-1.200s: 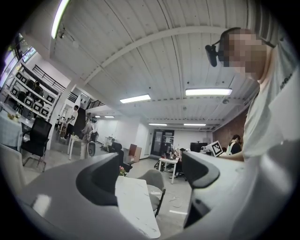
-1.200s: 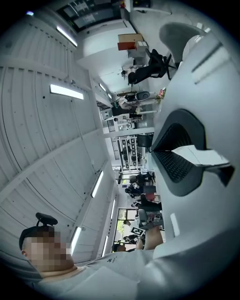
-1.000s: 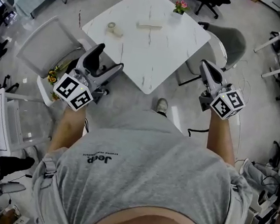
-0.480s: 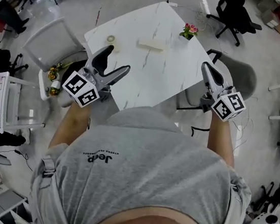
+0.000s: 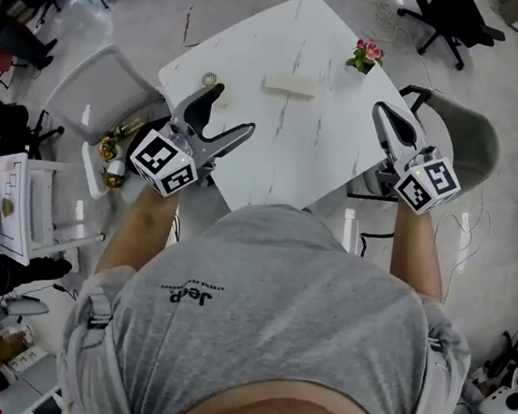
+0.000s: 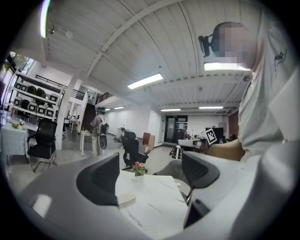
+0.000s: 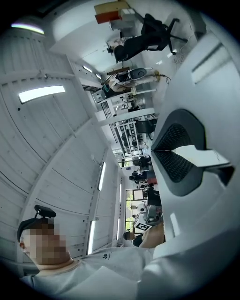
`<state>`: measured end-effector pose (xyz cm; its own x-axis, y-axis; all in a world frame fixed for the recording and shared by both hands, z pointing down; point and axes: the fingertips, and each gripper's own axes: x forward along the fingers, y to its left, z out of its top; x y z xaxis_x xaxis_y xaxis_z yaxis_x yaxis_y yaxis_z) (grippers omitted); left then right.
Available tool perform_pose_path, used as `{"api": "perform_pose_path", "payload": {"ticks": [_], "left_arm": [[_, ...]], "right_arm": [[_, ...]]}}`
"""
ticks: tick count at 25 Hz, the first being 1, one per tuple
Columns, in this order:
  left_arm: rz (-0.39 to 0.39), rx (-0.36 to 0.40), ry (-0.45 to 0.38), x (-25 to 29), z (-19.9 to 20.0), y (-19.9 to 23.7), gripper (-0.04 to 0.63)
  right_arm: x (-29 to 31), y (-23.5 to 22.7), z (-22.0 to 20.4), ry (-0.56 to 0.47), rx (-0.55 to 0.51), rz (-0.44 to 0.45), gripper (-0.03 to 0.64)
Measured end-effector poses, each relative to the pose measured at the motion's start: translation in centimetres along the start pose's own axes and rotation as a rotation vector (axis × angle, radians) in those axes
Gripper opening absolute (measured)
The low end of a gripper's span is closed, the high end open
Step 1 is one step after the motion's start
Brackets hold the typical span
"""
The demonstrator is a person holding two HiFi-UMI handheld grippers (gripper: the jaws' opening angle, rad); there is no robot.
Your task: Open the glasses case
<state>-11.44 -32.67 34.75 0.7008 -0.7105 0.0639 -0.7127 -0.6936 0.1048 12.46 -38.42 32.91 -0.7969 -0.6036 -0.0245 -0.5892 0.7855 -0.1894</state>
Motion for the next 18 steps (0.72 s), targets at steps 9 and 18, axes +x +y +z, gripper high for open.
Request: {"api": "perform_pose_path", "payload": {"ticks": [9, 18], "left_arm": [[-0.170, 0.087, 0.103, 3.6, -4.0, 5.9, 0.443], [-0.241, 0.158, 0.248, 9.8, -11.8, 7.9, 0.443]], "right_arm": [[4.0, 0.4, -1.8, 0.051, -0.028, -0.104, 0.005], [6.6, -3.7, -6.5, 0.096, -0.030, -0.120, 0.005]]}}
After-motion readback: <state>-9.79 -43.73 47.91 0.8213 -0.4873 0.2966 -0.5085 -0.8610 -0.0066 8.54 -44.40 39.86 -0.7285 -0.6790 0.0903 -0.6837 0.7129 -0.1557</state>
